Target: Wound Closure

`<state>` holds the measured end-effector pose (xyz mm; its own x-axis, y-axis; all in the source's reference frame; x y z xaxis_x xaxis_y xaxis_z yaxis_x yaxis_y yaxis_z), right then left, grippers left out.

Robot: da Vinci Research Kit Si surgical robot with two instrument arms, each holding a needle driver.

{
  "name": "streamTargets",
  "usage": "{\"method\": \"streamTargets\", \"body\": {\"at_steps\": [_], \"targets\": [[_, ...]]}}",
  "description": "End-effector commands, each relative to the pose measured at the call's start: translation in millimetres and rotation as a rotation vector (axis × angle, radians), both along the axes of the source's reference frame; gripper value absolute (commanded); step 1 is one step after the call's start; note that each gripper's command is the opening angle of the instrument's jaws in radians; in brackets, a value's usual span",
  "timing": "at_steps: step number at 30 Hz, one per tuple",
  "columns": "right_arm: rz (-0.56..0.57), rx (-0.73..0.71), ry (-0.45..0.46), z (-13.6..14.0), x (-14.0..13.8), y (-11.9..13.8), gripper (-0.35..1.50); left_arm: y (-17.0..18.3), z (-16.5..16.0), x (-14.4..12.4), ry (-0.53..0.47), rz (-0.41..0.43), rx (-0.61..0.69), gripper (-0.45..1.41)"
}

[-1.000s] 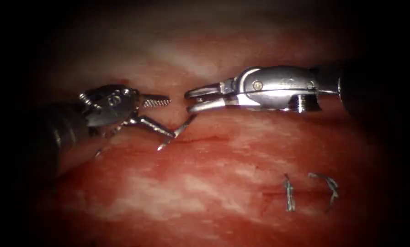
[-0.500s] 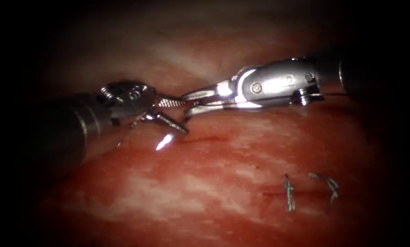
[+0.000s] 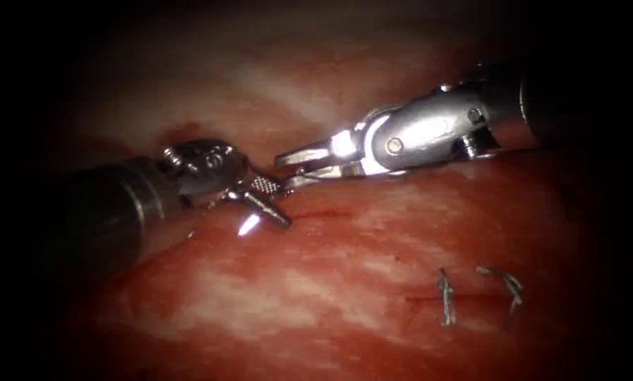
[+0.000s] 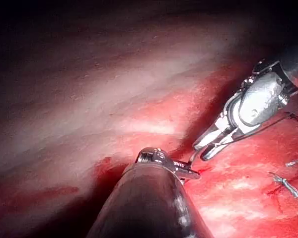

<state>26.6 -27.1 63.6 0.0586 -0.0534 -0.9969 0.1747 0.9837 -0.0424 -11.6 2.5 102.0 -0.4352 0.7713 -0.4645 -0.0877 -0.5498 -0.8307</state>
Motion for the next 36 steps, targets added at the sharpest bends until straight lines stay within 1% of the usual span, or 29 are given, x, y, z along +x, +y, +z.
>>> {"method": "streamTargets", "body": {"at_steps": [1, 3, 7, 8, 9, 10, 11, 15, 16, 17, 19, 21, 22, 23, 24, 25, 27, 28, 31, 36], "targets": [[0.0, 0.002, 0.003, 0.6, 0.7, -0.3, -0.35, 0.2, 1.0, -0.8, -0.003, 0.0, 0.003, -0.32], [-0.005, 0.003, 0.003, 0.4, 0.8, -0.4, -0.35, 0.4, 1.2, -1.3, -0.008, 0.001, 0.023, -0.45], [0.006, 0.007, 0.002, 0.0, 0.6, -0.4, -0.35, 0.6, 1.2, -1.3, -0.02, 0.012, 0.053, -0.45], [0.016, 0.018, -0.002, -0.1, 0.6, -0.4, -0.35, 0.6, 1.2, -1.2, -0.024, -0.006, 0.056, -0.45], [0.019, 0.034, -0.007, -0.1, 0.6, -0.4, -0.1, 0.6, 1.2, -1.2, -0.027, -0.011, 0.054, -0.45], [0.024, 0.073, -0.017, -0.1, 0.5, -0.5, 0.07, 0.6, 1.2, -1.0, -0.03, -0.02, 0.051, -0.45], [0.046, 0.157, -0.025, -0.5, 0.5, -0.5, 0.32, 0.7, 1.0, -0.7, -0.035, -0.055, 0.039, -0.45], [0.096, 0.194, -0.035, -1.0, 0.2, -0.4, 0.36, 1.0, 0.6, -0.5, -0.044, -0.127, 0.022, -0.45], [0.106, 0.207, -0.049, -1.0, 0.0, -0.4, 0.49, 1.1, 0.4, -0.5, -0.051, -0.152, 0.02, -0.45], [0.108, 0.218, -0.053, -0.9, -0.1, -0.5, 0.52, 1.1, 0.3, -0.5, -0.051, -0.167, 0.017, -0.45], [0.11, 0.228, -0.058, -0.7, -0.3, -0.5, 0.52, 1.1, 0.1, -0.6, -0.059, -0.188, 0.016, -0.45], [0.13, 0.224, -0.084, -0.6, -0.4, -0.6, 0.52, 1.0, -0.1, -0.6, -0.061, -0.205, 0.013, -0.45], [0.188, 0.224, -0.103, -0.4, -0.6, -0.6, 0.76, 0.9, -0.4, -0.7, -0.07, -0.227, 0.0, -0.45], [0.245, 0.236, -0.103, -0.3, -0.6, -0.3, 1.0, 0.9, -0.5, -0.8, -0.072, -0.24, -0.008, -0.45], [0.289, 0.241, -0.096, -0.3, -0.6, -0.1, 1.15, 0.9, -0.6, -0.9, -0.079, -0.253, -0.015, -0.45], [0.335, 0.246, -0.087, -0.3, -0.6, 0.1, 1.23, 0.8, -0.8, -0.9, -0.087, -0.273, -0.017, -0.45], [0.403, 0.251, -0.082, -0.3, -0.7, 0.5, 1.25, 0.6, -1.0, -1.1, -0.087, -0.297, -0.033, -0.45], [0.433, 0.25, -0.1, -0.2, -0.7, 0.5, 1.18, 0.5, -1.2, -1.2, -0.095, -0.324, -0.04, -0.45], [0.473, 0.254, -0.121, -0.2, -0.8, 0.5, 1.15, 0.4, -1.5, -1.3, -0.102, -0.37, -0.044, -0.45], [0.543, 0.275, -0.113, -0.1, -0.9, 0.6, 1.11, 0.5, -1.6, -1.2, -0.101, -0.439, -0.059, -0.45]]}}
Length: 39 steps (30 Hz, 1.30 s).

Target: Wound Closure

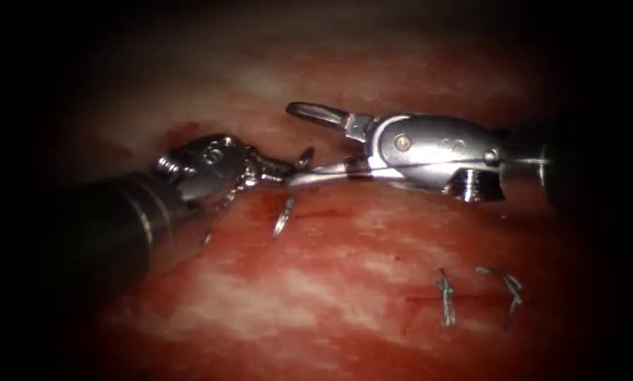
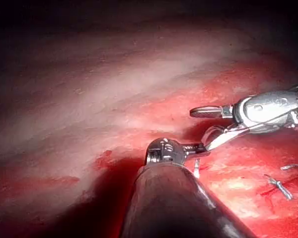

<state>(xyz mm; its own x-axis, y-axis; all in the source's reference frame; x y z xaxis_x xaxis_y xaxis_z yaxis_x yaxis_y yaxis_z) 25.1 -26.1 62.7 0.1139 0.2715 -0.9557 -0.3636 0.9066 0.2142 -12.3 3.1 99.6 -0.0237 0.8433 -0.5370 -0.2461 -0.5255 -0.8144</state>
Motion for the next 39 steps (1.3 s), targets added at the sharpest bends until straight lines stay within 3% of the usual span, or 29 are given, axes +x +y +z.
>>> {"method": "streamTargets", "body": {"at_steps": [1, 6, 21, 23, 35, 37, 39], "targets": [[0.008, 0.0, -0.001, 0.9, 0.6, -0.4, 1.1, -0.1, 0.8, -0.5, -0.002, -0.007, 0.001, -0.45], [0.023, -0.003, -0.017, 0.6, 0.6, -1.0, 0.76, -0.1, 0.8, -0.3, 0.028, -0.044, -0.017, -0.45], [0.038, -0.094, -0.082, -0.1, 1.0, -1.4, 0.29, -0.6, 0.6, -0.4, 0.068, -0.078, -0.031, -0.45], [0.039, -0.117, -0.094, 0.1, 1.1, -1.5, 0.14, -0.7, 0.4, -0.4, 0.069, -0.079, -0.031, -0.45], [0.023, -0.132, -0.12, 0.5, 1.3, -1.8, 0.1, -0.8, -0.1, -0.3, 0.072, -0.079, -0.052, -0.45], [0.023, -0.132, -0.12, 0.5, 1.3, -1.8, -0.01, -0.9, -0.1, -0.3, 0.072, -0.079, -0.052, -0.45], [0.021, -0.143, -0.126, 0.5, 1.2, -1.9, -0.35, -0.9, -0.1, -0.2, 0.074, -0.078, -0.057, -0.45]]}}
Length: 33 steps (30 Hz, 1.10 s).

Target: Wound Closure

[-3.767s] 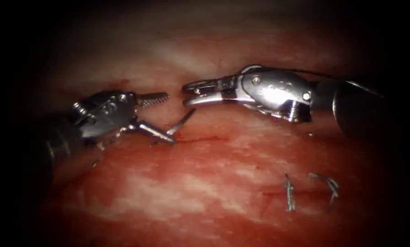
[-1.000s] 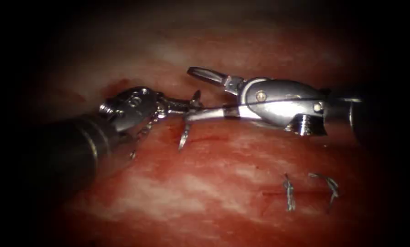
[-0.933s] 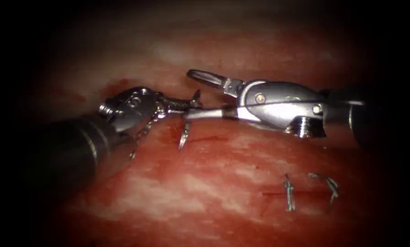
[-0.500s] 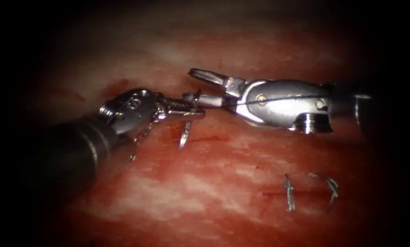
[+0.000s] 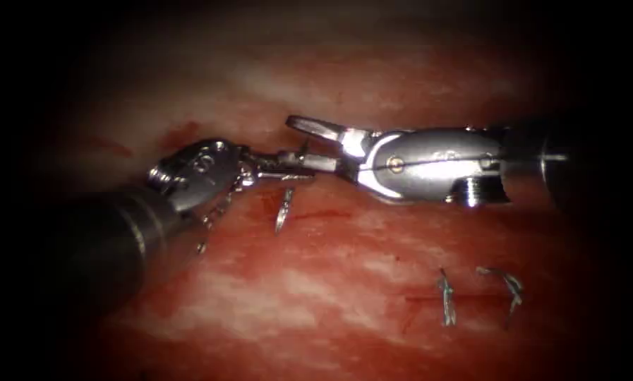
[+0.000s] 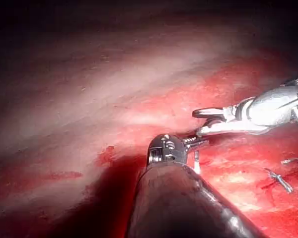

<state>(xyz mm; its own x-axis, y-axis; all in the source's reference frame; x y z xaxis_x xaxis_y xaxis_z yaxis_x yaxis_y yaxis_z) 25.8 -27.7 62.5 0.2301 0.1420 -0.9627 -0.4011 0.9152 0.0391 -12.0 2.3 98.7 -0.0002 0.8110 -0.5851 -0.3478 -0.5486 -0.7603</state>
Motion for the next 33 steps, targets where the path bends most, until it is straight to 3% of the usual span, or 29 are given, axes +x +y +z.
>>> {"method": "streamTargets", "body": {"at_steps": [1, 7, 11, 12, 14, 19, 22, 23, 27, 33], "targets": [[-0.009, -0.011, 0.003, 0.7, 0.4, -0.3, -0.35, -0.1, 0.8, -0.6, -0.001, 0.001, 0.002, -0.45], [-0.034, -0.044, -0.006, 0.4, -0.6, -0.3, -0.35, -0.2, 0.7, -0.6, 0.003, 0.004, -0.009, -0.4], [-0.064, -0.041, -0.012, 0.6, -0.9, 0.2, -0.35, -0.2, 0.7, -0.4, 0.026, 0.02, -0.075, 0.61], [-0.089, -0.037, -0.009, 0.9, -1.0, 0.4, -0.35, 0.0, 0.8, -0.3, 0.055, 0.011, -0.095, 1.04], [-0.118, -0.034, 0.0, 1.4, -1.2, 0.8, -0.35, 0.0, 0.8, -0.1, 0.088, -0.002, -0.11, 1.19], [-0.154, -0.029, 0.05, 3.1, -2.3, 3.6, -0.35, -1.4, 0.9, 1.0, 0.146, 0.002, -0.182, 1.13], [-0.19, -0.05, 0.061, 3.8, -2.0, 4.1, -0.35, -2.5, 1.3, 1.0, 0.171, 0.04, -0.214, 0.94], [-0.213, -0.072, 0.058, 4.1, -1.6, 4.0, -0.35, -3.4, 1.9, 0.7, 0.193, 0.086, -0.212, 0.74], [-0.252, -0.13, 0.048, 5.0, -0.5, 3.2, -0.35, -5.6, 4.2, -0.4, 0.239, 0.176, -0.206, 0.34], [-0.3, -0.191, 0.01, 6.3, 0.4, 1.6, -0.35, -8.1, 7.8, -1.8, 0.296, 0.271, -0.184, 0.2]]}}
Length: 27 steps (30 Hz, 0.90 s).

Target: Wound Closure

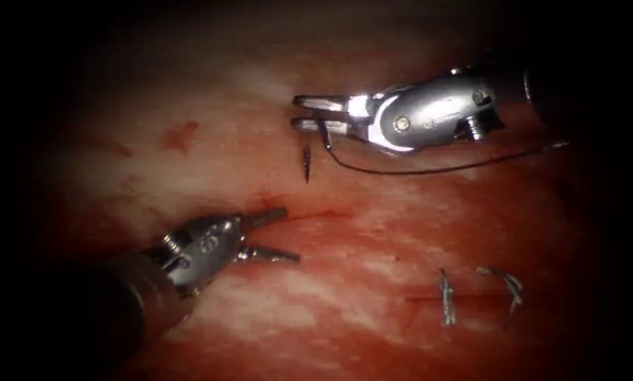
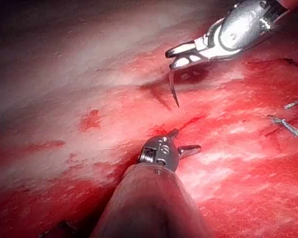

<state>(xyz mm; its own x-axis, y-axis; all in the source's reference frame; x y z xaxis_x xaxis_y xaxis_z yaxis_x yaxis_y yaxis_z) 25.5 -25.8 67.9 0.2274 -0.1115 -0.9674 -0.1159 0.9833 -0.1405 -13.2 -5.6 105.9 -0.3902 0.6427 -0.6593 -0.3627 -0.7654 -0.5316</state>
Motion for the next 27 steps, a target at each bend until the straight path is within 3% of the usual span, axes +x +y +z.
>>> {"method": "streamTargets", "body": {"at_steps": [1, 9, 27], "targets": [[-0.003, -0.01, 0.001, 1.2, 0.7, -0.4, -0.35, -0.3, 1.0, -0.8, -0.003, 0.003, 0.004, 0.2], [-0.016, -0.042, -0.011, 3.3, 0.5, -1.1, -0.35, -0.3, 1.1, -1.4, -0.018, 0.008, 0.013, 0.2], [-0.017, -0.061, -0.005, 3.7, 0.7, -2.3, -0.35, -1.4, 0.6, -2.6, -0.038, 0.032, 0.025, 0.2]]}}
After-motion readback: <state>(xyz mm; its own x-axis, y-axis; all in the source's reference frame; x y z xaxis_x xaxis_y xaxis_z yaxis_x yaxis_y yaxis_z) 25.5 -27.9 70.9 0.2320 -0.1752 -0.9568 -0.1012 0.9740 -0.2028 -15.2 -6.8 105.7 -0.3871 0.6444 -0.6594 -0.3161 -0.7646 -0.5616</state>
